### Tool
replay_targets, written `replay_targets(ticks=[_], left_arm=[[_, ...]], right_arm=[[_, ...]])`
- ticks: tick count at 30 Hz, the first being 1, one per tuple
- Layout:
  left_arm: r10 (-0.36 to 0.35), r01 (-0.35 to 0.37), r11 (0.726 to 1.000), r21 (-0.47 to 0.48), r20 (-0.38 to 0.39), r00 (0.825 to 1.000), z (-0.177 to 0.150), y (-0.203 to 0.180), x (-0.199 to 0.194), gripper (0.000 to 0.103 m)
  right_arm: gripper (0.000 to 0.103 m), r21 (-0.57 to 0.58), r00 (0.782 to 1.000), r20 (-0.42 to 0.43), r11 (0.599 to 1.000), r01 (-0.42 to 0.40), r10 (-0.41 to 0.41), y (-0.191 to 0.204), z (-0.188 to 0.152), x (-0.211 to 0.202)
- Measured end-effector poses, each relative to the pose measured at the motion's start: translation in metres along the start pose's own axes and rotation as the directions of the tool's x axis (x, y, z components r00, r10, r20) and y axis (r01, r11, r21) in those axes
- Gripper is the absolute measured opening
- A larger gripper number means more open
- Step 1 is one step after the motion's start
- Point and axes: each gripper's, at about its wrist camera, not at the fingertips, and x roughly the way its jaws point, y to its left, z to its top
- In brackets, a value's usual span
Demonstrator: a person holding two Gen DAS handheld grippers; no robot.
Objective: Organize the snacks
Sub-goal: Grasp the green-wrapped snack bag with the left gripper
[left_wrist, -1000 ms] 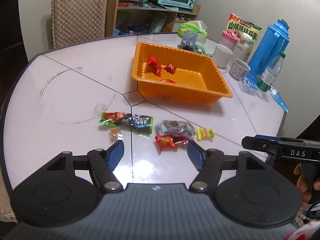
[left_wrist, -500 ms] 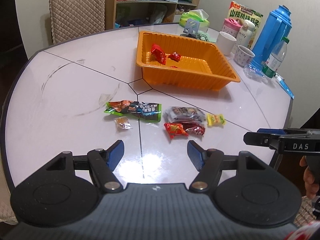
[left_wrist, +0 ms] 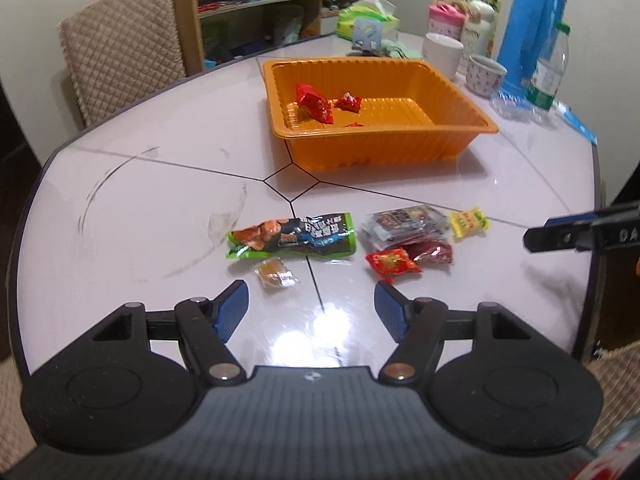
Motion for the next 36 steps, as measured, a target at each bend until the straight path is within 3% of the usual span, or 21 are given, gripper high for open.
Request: replay_targets(ticks=[13, 21, 24, 30, 32, 36], left_arm=[[-0.008, 0.02, 0.975, 0.223, -0.055, 0.998, 0.026, 0.021, 0.064, 0.067], [-0.022, 0.049, 0.939, 0.339, -0.081, 0.996, 0.034, 0.019, 0.092, 0.067], [-0.039, 0.07, 0.934, 0.349, -0.094, 0.995, 0.038, 0.021, 0.101, 0.069], [-0.057, 0.091, 0.952, 0.293, -0.122, 0.991, 0.046, 0.028, 0.116, 0.066], [-0.076, 0.11, 0.958, 0.265, -0.134, 0.988, 0.049, 0.032, 0.119, 0.063], [-0.11, 0.147, 0.951, 0.272, -0.149, 0.983, 0.052, 0.034, 0.118, 0.043]], right_arm=[[0.064, 0.054, 0.999, -0.031, 0.998, 0.03, -0.029, -0.012, 0.013, 0.022], [0.064, 0.064, 0.998, -0.046, 0.997, 0.044, -0.041, -0.014, 0.019, 0.031], [0.064, 0.076, 0.998, -0.048, 0.996, 0.046, -0.042, -0.015, 0.022, 0.032], [0.064, 0.091, 0.997, -0.05, 0.994, 0.06, -0.055, -0.019, 0.026, 0.036], [0.064, 0.1, 0.997, -0.051, 0.993, 0.059, -0.054, -0.021, 0.027, 0.036], [0.064, 0.105, 0.997, -0.055, 0.992, 0.064, -0.059, -0.023, 0.028, 0.037]])
